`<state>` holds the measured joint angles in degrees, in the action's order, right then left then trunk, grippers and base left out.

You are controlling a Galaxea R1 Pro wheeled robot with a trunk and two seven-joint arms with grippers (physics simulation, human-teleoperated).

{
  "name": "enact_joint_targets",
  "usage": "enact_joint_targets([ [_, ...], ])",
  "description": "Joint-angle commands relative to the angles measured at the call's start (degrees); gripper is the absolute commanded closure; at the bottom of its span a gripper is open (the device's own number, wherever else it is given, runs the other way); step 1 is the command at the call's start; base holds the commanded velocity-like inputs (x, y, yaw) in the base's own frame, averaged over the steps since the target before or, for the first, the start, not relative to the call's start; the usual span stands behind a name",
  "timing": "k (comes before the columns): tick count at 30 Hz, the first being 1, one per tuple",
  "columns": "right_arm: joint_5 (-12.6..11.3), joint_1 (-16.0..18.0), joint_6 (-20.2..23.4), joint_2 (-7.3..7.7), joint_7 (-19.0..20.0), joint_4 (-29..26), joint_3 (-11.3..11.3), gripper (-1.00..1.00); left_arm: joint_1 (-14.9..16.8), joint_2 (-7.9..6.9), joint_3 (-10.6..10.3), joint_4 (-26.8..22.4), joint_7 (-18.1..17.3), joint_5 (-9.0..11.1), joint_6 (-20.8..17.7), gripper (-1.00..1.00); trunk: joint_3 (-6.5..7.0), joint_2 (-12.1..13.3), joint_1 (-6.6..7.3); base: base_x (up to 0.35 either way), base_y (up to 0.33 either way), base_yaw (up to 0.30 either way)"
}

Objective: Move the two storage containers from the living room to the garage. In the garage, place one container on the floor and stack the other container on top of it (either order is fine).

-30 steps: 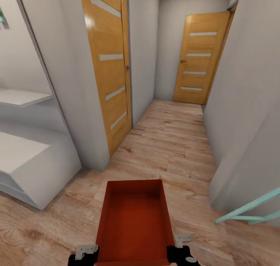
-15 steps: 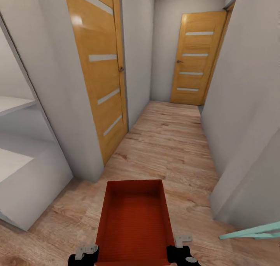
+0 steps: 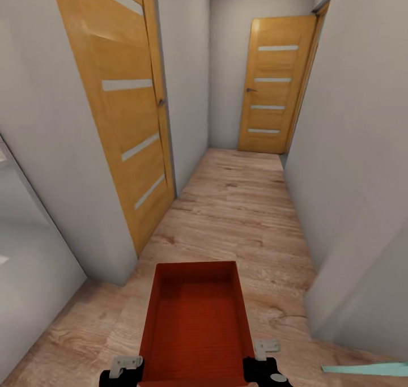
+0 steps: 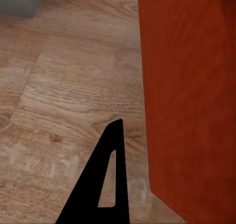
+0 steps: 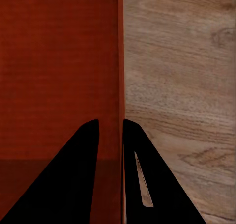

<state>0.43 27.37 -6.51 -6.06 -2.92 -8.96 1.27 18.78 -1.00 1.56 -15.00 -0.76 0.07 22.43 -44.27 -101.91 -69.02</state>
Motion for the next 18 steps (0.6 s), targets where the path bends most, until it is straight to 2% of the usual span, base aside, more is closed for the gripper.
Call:
enact_joint_targets([
  [1, 0.1, 0.1, -0.2, -0.01, -0.3, 0.0, -0.2, 1.0, 0.0, 0.0, 0.5, 0.1, 0.1, 0.2, 0.2, 1.0, -0.05, 0.0, -0.03, 0.346, 0.0, -0.005],
  [18, 0.1, 0.1, -0.2, -0.01, -0.3, 0.0, -0.2, 1.0, 0.0, -0.01, 0.5, 0.1, 0.1, 0.2, 0.1, 1.0, -0.05, 0.0, -0.03, 0.346, 0.0, -0.001],
])
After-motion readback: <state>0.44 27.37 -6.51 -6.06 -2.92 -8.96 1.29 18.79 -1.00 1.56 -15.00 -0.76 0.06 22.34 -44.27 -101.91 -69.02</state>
